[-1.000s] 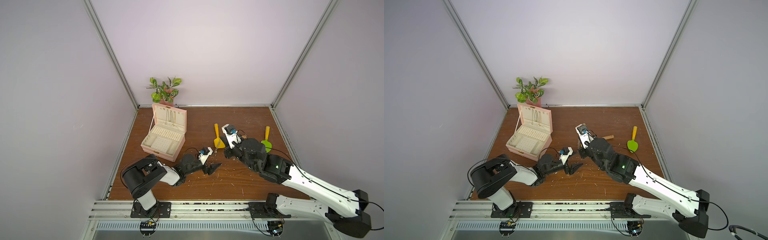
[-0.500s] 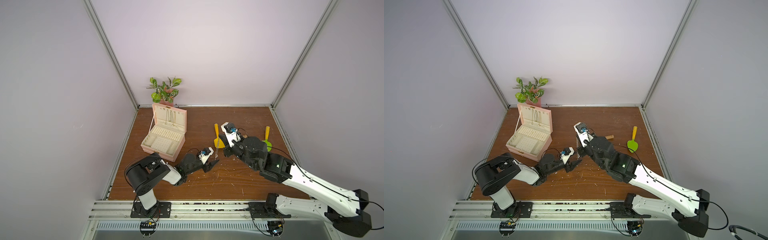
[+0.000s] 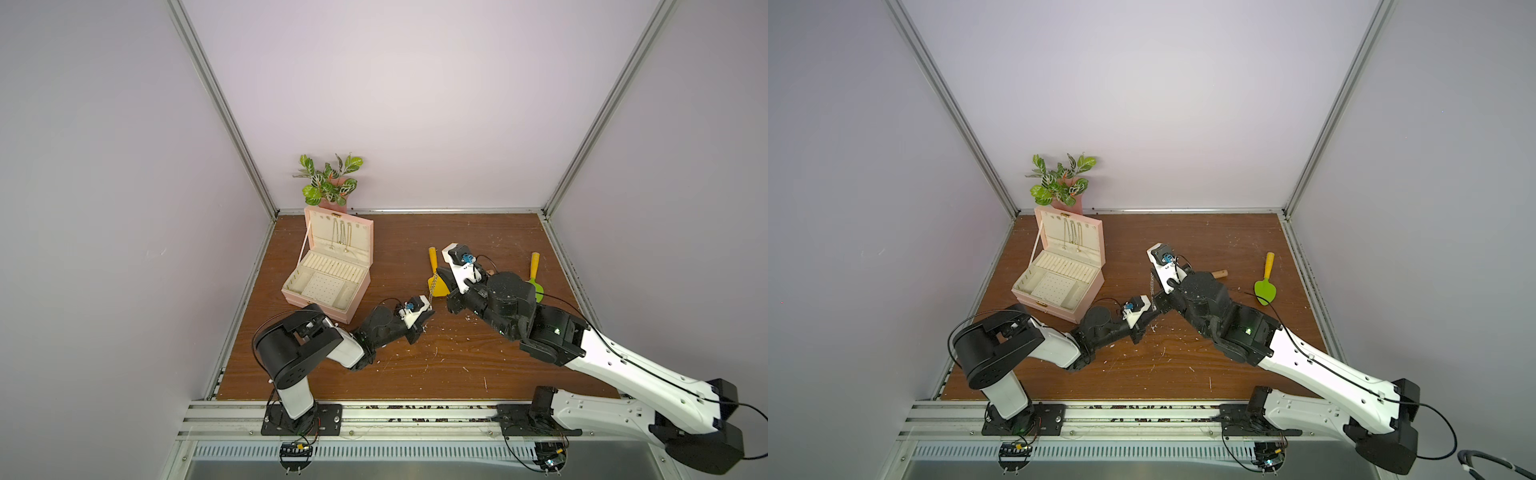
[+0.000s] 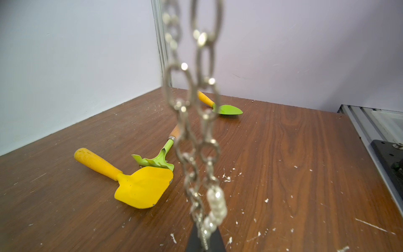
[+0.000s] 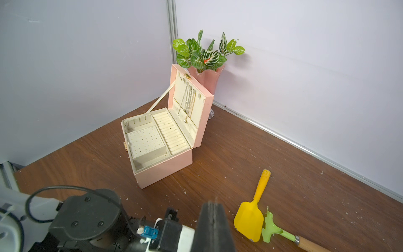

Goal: Put jewelry chain into jewelry box
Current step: Pick up the necklace from the center of the board.

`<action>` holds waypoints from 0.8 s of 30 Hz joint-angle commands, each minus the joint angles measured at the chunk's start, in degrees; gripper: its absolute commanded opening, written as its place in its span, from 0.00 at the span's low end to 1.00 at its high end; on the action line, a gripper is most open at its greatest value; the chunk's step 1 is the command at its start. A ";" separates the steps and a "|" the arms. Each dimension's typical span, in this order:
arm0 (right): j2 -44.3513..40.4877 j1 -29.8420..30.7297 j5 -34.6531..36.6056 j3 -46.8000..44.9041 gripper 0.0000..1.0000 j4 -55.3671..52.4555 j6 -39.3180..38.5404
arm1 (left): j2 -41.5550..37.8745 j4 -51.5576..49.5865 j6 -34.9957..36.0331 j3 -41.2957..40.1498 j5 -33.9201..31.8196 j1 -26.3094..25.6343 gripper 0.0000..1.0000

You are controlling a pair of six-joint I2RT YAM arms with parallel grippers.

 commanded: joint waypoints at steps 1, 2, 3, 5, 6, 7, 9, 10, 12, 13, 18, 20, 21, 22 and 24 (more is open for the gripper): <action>-0.27 -0.43 4.15 0.85 0.00 0.43 1.87 | -2.51 0.92 -0.37 -2.17 -0.74 -0.64 0.01; -0.39 -1.01 4.20 0.28 0.00 0.02 2.79 | -3.69 0.92 -0.81 -3.06 -0.63 -0.64 0.01; -0.61 -2.32 3.53 -0.62 0.00 -0.22 3.89 | -5.21 0.73 -1.64 -4.09 -0.50 -0.64 0.01; -1.57 -5.15 0.71 -3.76 0.00 0.18 6.56 | -8.86 -2.61 -3.24 -5.22 0.17 -0.56 0.01; -2.20 -6.79 -0.73 -5.90 0.00 0.67 8.00 | -10.84 -5.84 -3.86 -5.01 0.59 -0.51 0.01; -2.91 -8.12 -2.31 -8.25 0.00 1.31 9.60 | -12.37 -9.41 -4.16 -4.21 1.19 -0.55 0.01; -4.90 -11.22 -6.38 -15.05 0.00 4.77 13.72 | -15.29 -20.61 -4.22 -1.55 1.66 -0.54 0.01; -5.70 -12.35 -7.70 -18.28 0.00 6.86 15.24 | -16.23 -24.35 -4.09 -0.15 1.45 -0.55 0.01; -7.17 -13.65 -10.53 -25.02 0.00 11.23 18.00 | -17.70 -32.79 -3.42 2.80 1.37 -0.56 0.01; -7.81 -13.91 -11.36 -27.97 0.00 13.73 19.01 | -18.24 -36.44 -2.93 4.30 1.81 -0.49 0.01; -10.84 -14.15 -13.98 -42.36 0.00 27.86 20.53 | -18.16 -54.08 -1.50 13.72 4.03 -0.63 0.01; -11.92 -14.19 -15.63 -47.75 0.00 34.54 20.03 | -18.52 -57.69 -1.23 15.81 3.98 -0.58 0.01; -12.48 -14.21 -16.66 -50.39 0.00 38.25 19.29 | -18.73 -59.19 -1.11 16.60 4.14 -0.64 0.01; -12.98 -14.21 -17.97 -52.60 0.00 41.45 18.26 | -18.89 -60.39 -1.00 17.49 4.40 -0.59 0.01; -13.90 -14.20 -20.55 -56.12 0.08 46.43 15.81 | -18.92 -63.01 -0.65 19.30 5.48 -0.62 0.01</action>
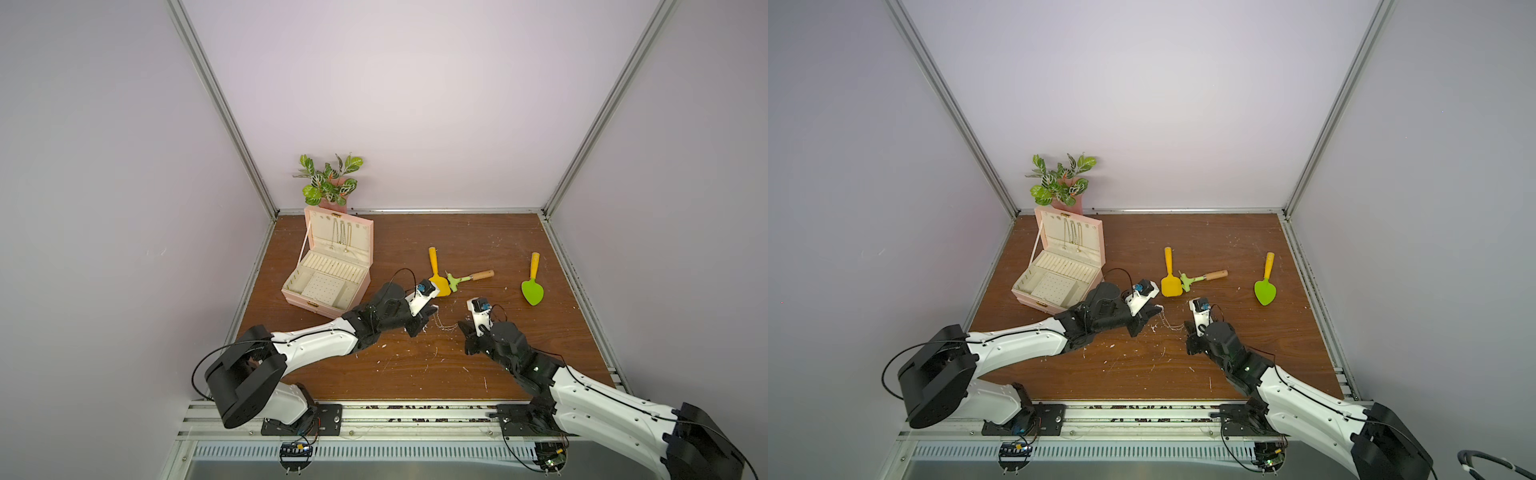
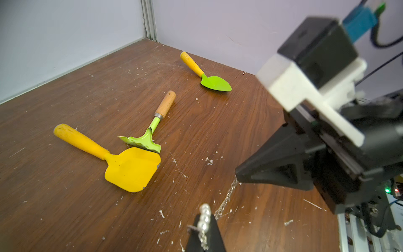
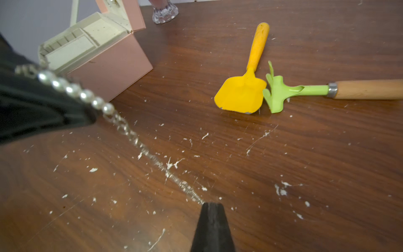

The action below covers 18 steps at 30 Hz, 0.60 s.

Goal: Put jewelry chain into jewelry box
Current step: Pick up the necklace from the center of the board.

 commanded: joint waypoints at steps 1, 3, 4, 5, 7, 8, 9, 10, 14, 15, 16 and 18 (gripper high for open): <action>-2.06 -0.18 -5.83 -3.48 0.23 18.64 -3.00 | -0.65 -11.14 1.35 3.55 2.62 -0.64 0.01; -3.31 -0.15 -6.54 -6.06 0.58 23.05 -4.49 | 0.29 -15.87 1.84 6.40 2.89 -0.61 0.01; -3.85 -0.17 -7.17 -6.93 0.66 24.83 -5.51 | 0.71 -18.06 2.08 7.70 2.67 -0.64 0.01; -4.33 -0.14 -8.14 -7.66 0.71 26.33 -6.81 | 1.09 -19.97 2.29 8.96 2.39 -0.64 0.01; -4.91 -0.13 -9.43 -8.89 0.76 28.91 -9.12 | 1.27 -22.47 2.62 10.60 2.82 -0.64 0.01; -5.04 -0.13 -9.78 -9.19 0.76 29.87 -10.31 | 1.21 -23.27 2.72 11.28 3.35 -0.63 0.01; -4.90 -0.19 -10.11 -9.27 0.77 30.47 -11.41 | 1.11 -23.92 2.80 11.80 4.04 -0.70 0.01; -4.65 -0.15 -10.69 -9.28 0.77 30.88 -12.64 | 0.98 -24.38 2.69 12.45 5.08 -0.72 0.01; -1.89 -0.17 -13.60 -9.38 0.75 34.98 -16.03 | 0.62 -26.81 2.62 15.08 8.59 -0.88 0.01; -0.83 -0.05 -14.09 -9.57 0.75 36.53 -16.46 | 0.58 -27.39 2.64 15.77 9.11 -0.95 0.01; 0.36 -0.07 -14.46 -9.67 0.74 37.69 -16.79 | 0.53 -27.87 2.67 16.33 9.74 -0.98 0.01; 2.60 -0.08 -15.08 -9.45 0.73 39.50 -17.34 | 0.41 -28.56 2.70 17.38 10.78 -1.05 0.01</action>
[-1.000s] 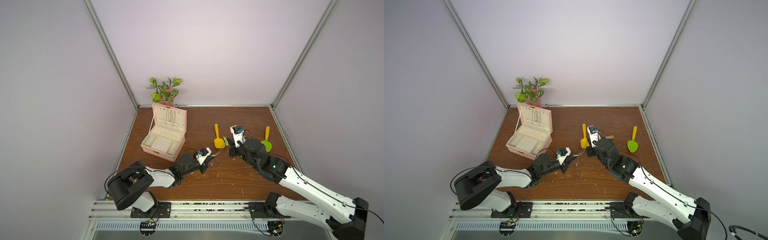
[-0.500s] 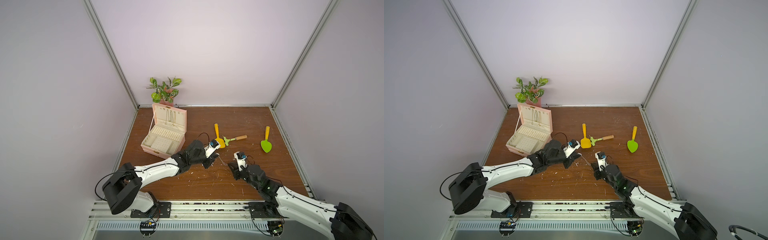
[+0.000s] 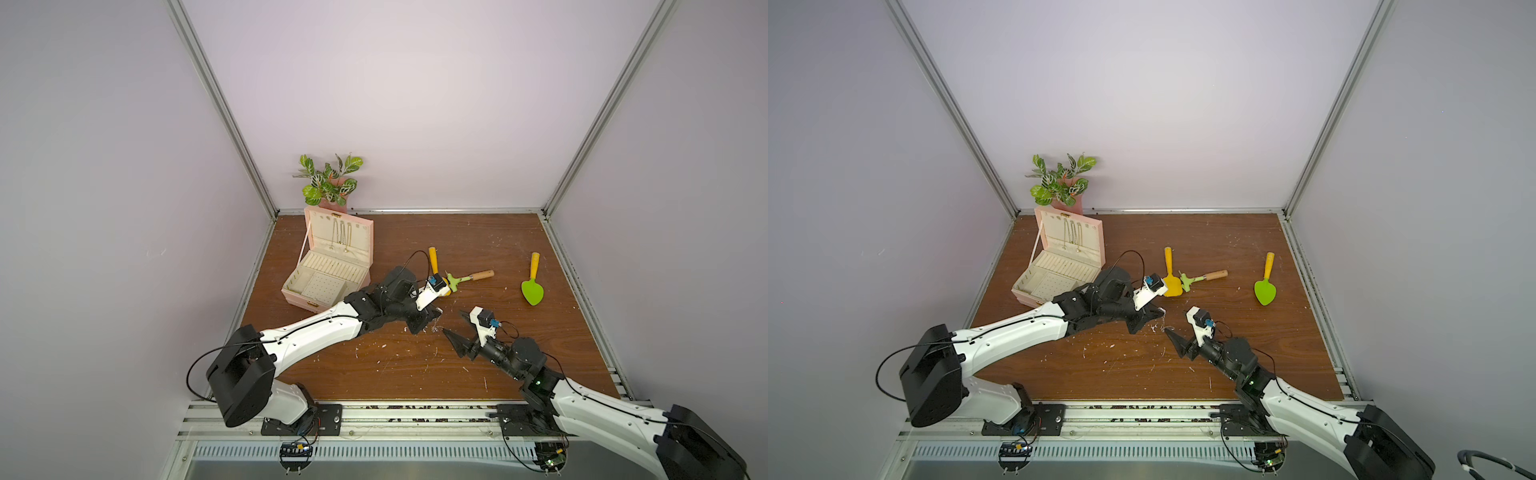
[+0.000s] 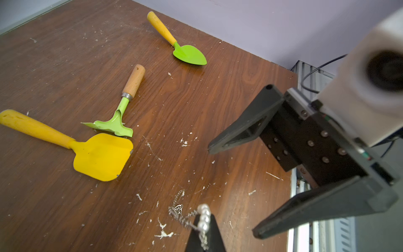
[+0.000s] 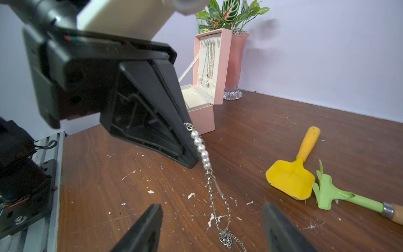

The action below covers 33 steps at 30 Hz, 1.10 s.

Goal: Put jewelry chain into jewelry box
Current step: Pick up the necklace from the center of the board.

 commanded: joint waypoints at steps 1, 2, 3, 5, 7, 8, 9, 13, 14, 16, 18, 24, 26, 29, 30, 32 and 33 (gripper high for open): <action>2.91 0.04 -2.59 -0.91 0.72 7.31 -3.16 | -0.28 -3.52 0.85 3.00 4.04 -0.87 0.01; 4.00 0.21 -2.53 -0.71 0.72 7.93 -3.42 | -0.28 -3.86 0.80 3.49 4.63 -0.95 0.01; 5.15 0.36 -2.23 -0.61 0.72 8.86 -3.76 | -0.28 -4.14 0.82 3.98 5.19 -1.05 0.01; 7.42 0.75 -1.26 -0.36 0.70 10.85 -4.64 | -0.12 -4.78 0.97 4.93 6.20 -1.18 0.01; 9.45 0.83 -0.84 -0.02 0.69 12.60 -5.50 | -0.02 -5.62 1.31 5.90 6.82 -1.40 0.01; 10.46 0.79 -0.68 0.19 0.68 13.46 -5.79 | -0.03 -5.98 1.43 6.32 7.01 -1.41 0.01; 11.69 0.83 -0.62 0.46 0.66 14.61 -6.02 | -0.02 -6.35 1.56 6.88 7.23 -1.52 0.01; 15.68 0.97 -0.24 0.93 0.60 19.16 -5.68 | -0.32 -6.60 1.55 8.09 8.40 -1.78 0.01; 16.88 1.07 -0.06 0.94 0.59 20.42 -5.43 | -0.41 -6.60 1.44 8.25 8.48 -1.82 0.01; 18.72 1.65 0.86 0.81 0.55 23.50 -5.12 | -0.61 -6.60 1.39 8.48 8.60 -1.89 0.01; 20.44 2.12 1.81 0.81 0.53 26.29 -5.01 | -0.84 -6.67 1.39 8.61 8.62 -1.90 0.01; 23.35 2.58 3.13 1.95 0.41 29.10 -3.68 | -1.35 -6.52 0.90 8.67 8.95 -1.90 0.01; 23.66 2.57 4.00 2.01 0.36 29.55 -3.47 | -1.69 -6.47 0.92 8.45 8.86 -1.89 0.01; 23.17 2.52 5.14 1.71 0.33 30.11 -3.17 | -2.41 -6.13 0.73 7.82 8.51 -1.90 0.01; 22.91 2.51 5.09 1.77 0.33 29.91 -3.18 | -2.58 -5.96 0.45 7.59 8.39 -1.88 0.01; 21.91 2.53 4.50 2.26 0.31 28.58 -3.01 | -2.93 -5.46 -0.10 7.08 8.68 -1.85 0.01; 21.56 2.51 4.24 2.44 0.30 28.00 -2.92 | -3.06 -4.96 -0.46 6.67 8.85 -1.89 0.01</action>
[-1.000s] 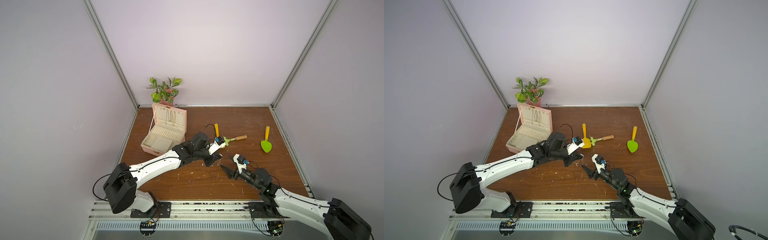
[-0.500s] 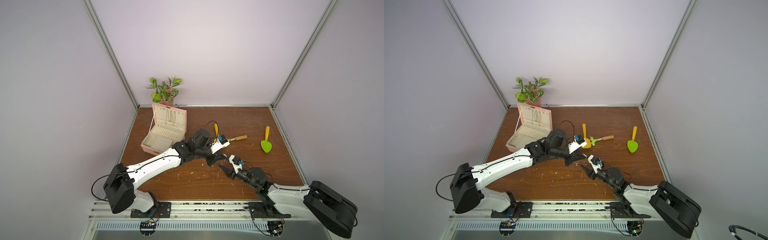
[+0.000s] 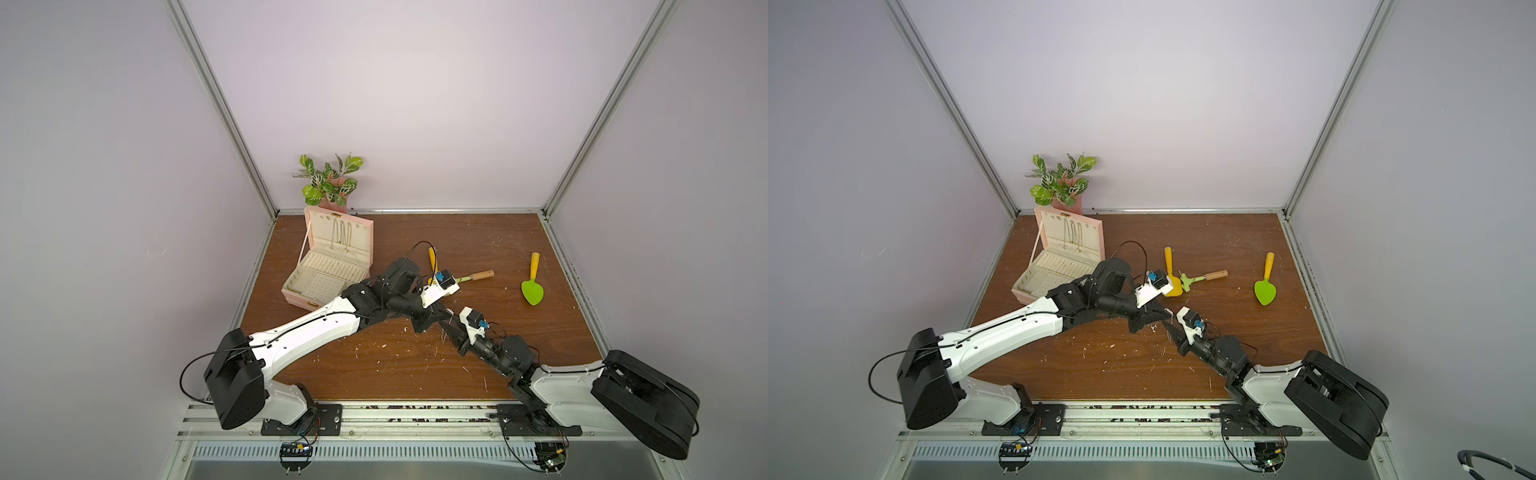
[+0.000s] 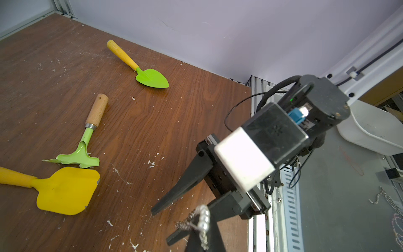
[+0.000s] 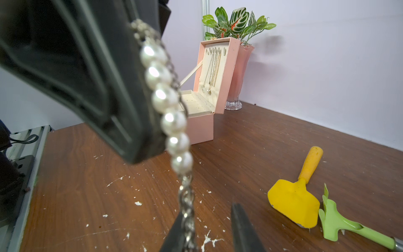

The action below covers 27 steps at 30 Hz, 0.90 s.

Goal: Put jewelry chain into jewelry box
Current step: Pick up the necklace from the center of the board.

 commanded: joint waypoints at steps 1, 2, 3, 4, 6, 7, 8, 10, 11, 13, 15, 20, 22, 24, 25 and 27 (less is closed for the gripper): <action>-1.68 0.14 0.60 2.37 0.28 1.09 0.94 | -1.77 1.36 -1.14 -0.38 1.23 -0.63 0.01; -1.96 0.17 0.39 2.59 0.26 0.60 0.85 | -1.90 1.71 -1.31 -0.56 1.44 -0.63 0.01; -2.23 0.13 0.22 2.75 0.23 0.11 0.80 | -2.02 1.84 -1.43 -0.64 1.52 -0.62 0.01; -2.56 0.13 0.09 2.80 0.19 -0.45 0.63 | -2.08 1.90 -1.46 -0.78 1.53 -0.65 0.01; -3.26 0.13 0.61 2.85 0.12 -1.34 0.69 | -2.44 1.98 -1.54 -1.20 1.43 -0.62 0.01; -3.81 0.13 1.20 2.77 0.09 -1.78 0.89 | -2.71 1.98 -1.65 -1.50 1.22 -0.65 0.01; -4.44 0.13 1.85 2.73 0.06 -2.10 1.03 | -3.08 2.05 -1.84 -2.00 1.05 -0.65 0.01; -6.28 0.07 4.47 2.79 0.01 -4.10 1.23 | -4.41 2.65 -2.31 -3.54 0.28 -0.65 0.01; -7.19 0.04 5.78 2.87 0.01 -5.56 1.12 | -5.07 2.99 -2.62 -4.47 -0.26 -0.57 0.01; -9.33 0.04 7.87 3.17 0.00 -8.44 0.13 | -6.41 3.84 -3.55 -6.45 -1.51 -0.65 0.01; -11.89 -0.04 9.75 3.92 0.00 -12.22 -1.32 | -7.66 4.92 -4.68 -8.68 -2.39 -0.65 0.01; -17.64 -0.01 10.22 7.12 0.00 -23.23 -6.71 | -8.68 11.21 -8.22 -14.58 -3.91 -0.64 0.02; -19.33 -0.04 10.03 8.77 0.00 -27.65 -8.89 | -8.11 14.66 -9.49 -16.52 -4.58 -0.65 0.02; -20.39 -0.03 9.34 10.45 0.00 -31.67 -10.62 | -6.94 18.17 -10.61 -17.72 -5.10 -0.65 0.05; -20.82 0.02 8.89 11.31 0.00 -33.46 -11.30 | -6.40 20.02 -11.12 -18.21 -5.23 -0.65 0.06; -21.06 -0.03 8.00 13.07 0.00 -36.73 -12.39 | -5.15 24.35 -12.20 -19.23 -5.11 -0.64 0.09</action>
